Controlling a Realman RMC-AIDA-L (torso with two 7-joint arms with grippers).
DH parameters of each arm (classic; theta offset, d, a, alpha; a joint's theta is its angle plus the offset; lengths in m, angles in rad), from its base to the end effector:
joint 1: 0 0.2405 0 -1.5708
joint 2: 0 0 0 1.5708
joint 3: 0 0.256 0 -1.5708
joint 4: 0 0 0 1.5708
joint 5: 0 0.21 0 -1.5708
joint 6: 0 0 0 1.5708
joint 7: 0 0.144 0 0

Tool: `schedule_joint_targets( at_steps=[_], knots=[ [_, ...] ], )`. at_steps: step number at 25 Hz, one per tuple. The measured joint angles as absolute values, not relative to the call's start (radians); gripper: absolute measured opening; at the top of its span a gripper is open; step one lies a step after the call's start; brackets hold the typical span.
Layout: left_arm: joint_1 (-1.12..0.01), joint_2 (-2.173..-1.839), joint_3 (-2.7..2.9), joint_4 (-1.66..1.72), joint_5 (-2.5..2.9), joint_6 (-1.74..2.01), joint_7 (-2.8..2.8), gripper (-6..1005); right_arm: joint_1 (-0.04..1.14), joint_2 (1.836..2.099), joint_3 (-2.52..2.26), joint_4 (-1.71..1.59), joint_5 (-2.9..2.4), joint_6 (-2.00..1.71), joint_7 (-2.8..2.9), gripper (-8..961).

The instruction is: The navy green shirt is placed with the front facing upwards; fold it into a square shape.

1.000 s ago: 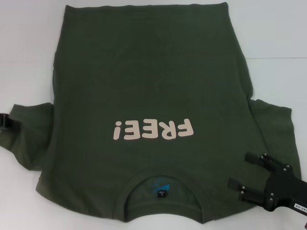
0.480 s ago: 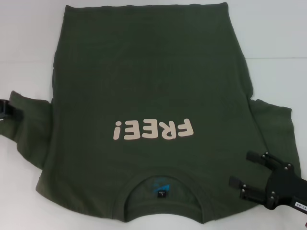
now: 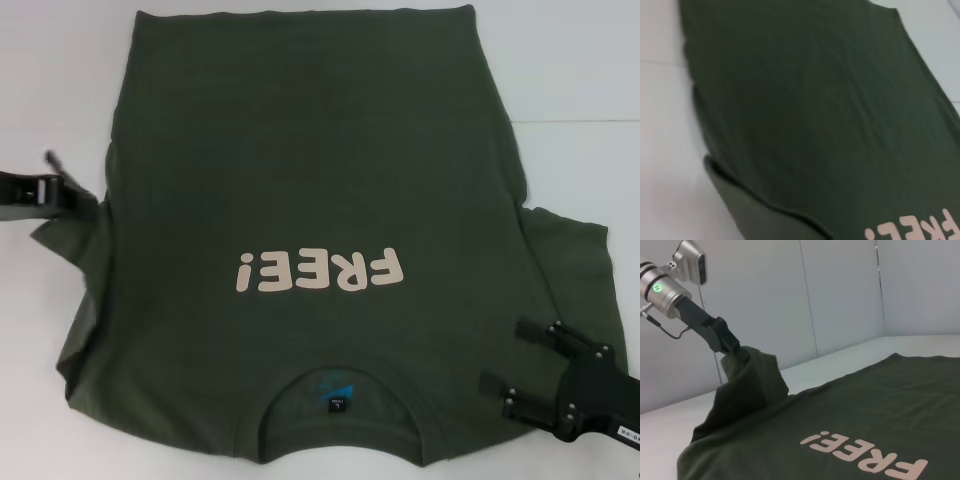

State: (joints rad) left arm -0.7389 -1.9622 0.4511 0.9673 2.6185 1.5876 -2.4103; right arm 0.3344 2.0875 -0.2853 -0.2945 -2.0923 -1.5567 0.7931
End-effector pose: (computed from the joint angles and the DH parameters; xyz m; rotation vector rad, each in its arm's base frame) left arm -0.2692 0.3919 0.1130 -2.1848 -1.5603 -0.2007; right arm 0.3358 0.2414 -0.0330 -2.4169 0.5896 0.8171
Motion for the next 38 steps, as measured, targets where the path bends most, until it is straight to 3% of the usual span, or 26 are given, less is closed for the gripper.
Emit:
schedule_joint_targets(
  at_steps=[4,5,12,18,29,38],
  knots=[
    [-0.746,-1.986,0.493,0.976,2.618,1.588,-2.420,39,0.329,2.088,-0.285,-0.294,-2.092,-1.558,0.793,928],
    [-0.751,-2.009,0.524,0.978,2.618,1.578,-2.428,39,0.329,2.088,-0.285,-0.294,-2.092,-1.558,0.793,928],
    [-0.769,-2.074,0.574,0.972,2.622,1.528,-2.460,39,0.324,2.088,-0.285,-0.293,-2.092,-1.561,0.793,928],
    [-0.773,-2.115,0.636,0.931,2.621,1.433,-2.504,39,0.321,2.087,-0.285,-0.293,-2.092,-1.564,0.793,928],
    [-0.768,-2.121,0.645,0.852,2.602,1.298,-2.561,40,0.313,2.088,-0.285,-0.290,-2.092,-1.574,0.791,928],
    [-0.748,-2.108,0.631,0.794,2.495,1.251,-2.564,44,0.311,2.088,-0.285,-0.288,-2.092,-1.575,0.788,928]
  ],
)
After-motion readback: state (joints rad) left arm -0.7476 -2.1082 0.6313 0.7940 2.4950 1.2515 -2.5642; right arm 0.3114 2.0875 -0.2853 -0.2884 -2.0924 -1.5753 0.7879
